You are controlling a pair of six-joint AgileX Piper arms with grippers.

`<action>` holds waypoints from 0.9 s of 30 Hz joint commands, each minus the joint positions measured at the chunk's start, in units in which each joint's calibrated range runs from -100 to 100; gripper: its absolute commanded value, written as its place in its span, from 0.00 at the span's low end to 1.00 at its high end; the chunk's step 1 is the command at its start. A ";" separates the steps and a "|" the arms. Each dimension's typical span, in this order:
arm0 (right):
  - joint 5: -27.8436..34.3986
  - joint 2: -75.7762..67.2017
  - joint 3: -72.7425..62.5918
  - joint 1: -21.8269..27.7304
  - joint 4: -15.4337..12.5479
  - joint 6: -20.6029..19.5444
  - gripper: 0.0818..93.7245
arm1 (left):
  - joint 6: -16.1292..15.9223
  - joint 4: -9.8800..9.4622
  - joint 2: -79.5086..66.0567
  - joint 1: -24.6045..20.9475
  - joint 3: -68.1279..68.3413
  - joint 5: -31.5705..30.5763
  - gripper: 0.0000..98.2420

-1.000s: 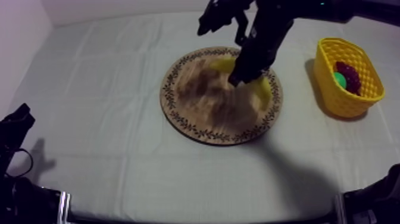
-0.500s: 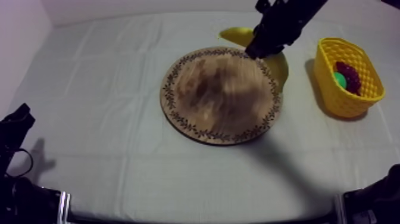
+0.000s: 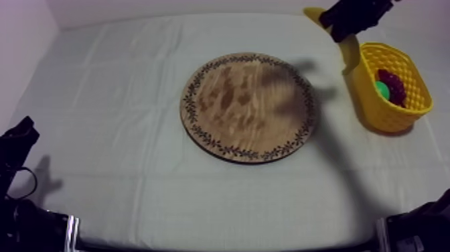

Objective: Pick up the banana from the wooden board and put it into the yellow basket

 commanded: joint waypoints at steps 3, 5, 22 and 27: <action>-1.07 0.97 0.09 5.39 0.06 0.50 0.20 | 0.00 0.02 0.00 0.01 0.03 -0.01 0.00; -1.59 1.17 0.75 7.21 0.00 0.60 0.21 | 0.00 0.02 0.00 0.01 0.03 -0.01 0.00; -2.06 1.60 3.13 19.75 1.53 0.75 0.22 | 0.00 0.02 0.00 0.01 0.03 -0.01 0.00; -4.20 3.58 4.03 19.99 2.42 0.52 0.23 | 0.00 0.02 0.00 0.01 0.03 -0.01 0.00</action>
